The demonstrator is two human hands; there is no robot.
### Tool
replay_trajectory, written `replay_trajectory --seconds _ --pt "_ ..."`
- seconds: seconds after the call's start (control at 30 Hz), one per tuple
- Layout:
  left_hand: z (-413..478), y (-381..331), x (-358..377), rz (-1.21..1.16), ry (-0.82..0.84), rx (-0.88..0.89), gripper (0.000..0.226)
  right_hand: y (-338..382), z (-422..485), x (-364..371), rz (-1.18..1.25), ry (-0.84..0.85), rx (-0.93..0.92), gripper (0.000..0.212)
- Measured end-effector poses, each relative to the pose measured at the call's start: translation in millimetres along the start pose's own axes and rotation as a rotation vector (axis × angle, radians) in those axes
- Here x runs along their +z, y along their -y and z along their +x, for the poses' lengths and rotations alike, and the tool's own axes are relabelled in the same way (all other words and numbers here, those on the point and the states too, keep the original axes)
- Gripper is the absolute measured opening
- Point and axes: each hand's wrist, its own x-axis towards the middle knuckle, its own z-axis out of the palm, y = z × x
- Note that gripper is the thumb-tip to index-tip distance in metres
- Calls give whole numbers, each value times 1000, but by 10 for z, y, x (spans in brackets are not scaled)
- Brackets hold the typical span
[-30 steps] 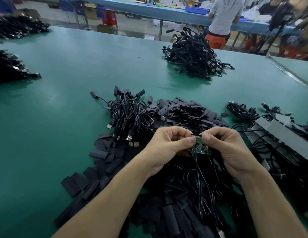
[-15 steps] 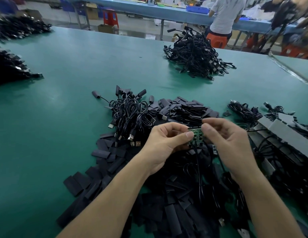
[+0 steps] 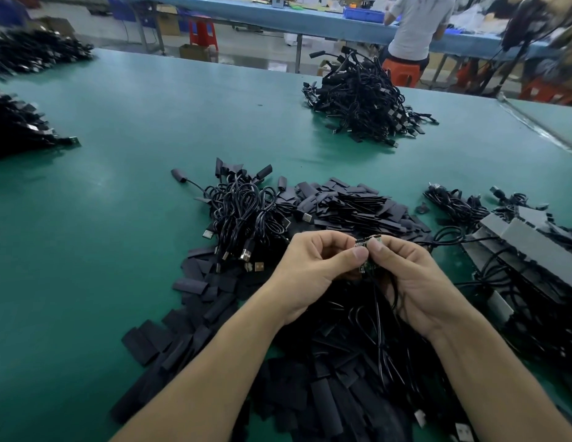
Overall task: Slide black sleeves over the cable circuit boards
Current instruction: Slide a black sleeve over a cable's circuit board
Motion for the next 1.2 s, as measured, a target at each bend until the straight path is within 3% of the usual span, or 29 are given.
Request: replay_trajectory --seconds 0.27,0.4,0.5,0.6,0.7,0.8,0.9,1.1,1.2 --pt "3 15 -3 -31 -10 29 4 6 -19 17 56 77 20 14" --pt "22 25 -11 -79 -12 26 11 -21 -26 95 28 -19 -45 15" --pt "21 14 -15 -228 -52 15 11 -4 -17 83 9 -188 -176 11" --pt "-12 -8 -11 -330 -116 68 12 43 -8 -84 -367 -519 -370 12" --pt "-64 -117 -15 -368 -173 240 10 52 -9 -245 -821 -746 -468 15" --pt "-84 -292 -56 -353 -273 450 5 63 3 -255 -896 -840 -490 12" --pt "-108 -389 -68 -314 -405 610 9 56 47 -214 -771 -852 -466 9" --pt "-125 -501 -121 -230 -711 781 11 166 -6 -119 -130 -843 -386 14" --pt "-142 -574 -269 -149 -869 884 11 222 -36 -220 -82 -918 -343 12"
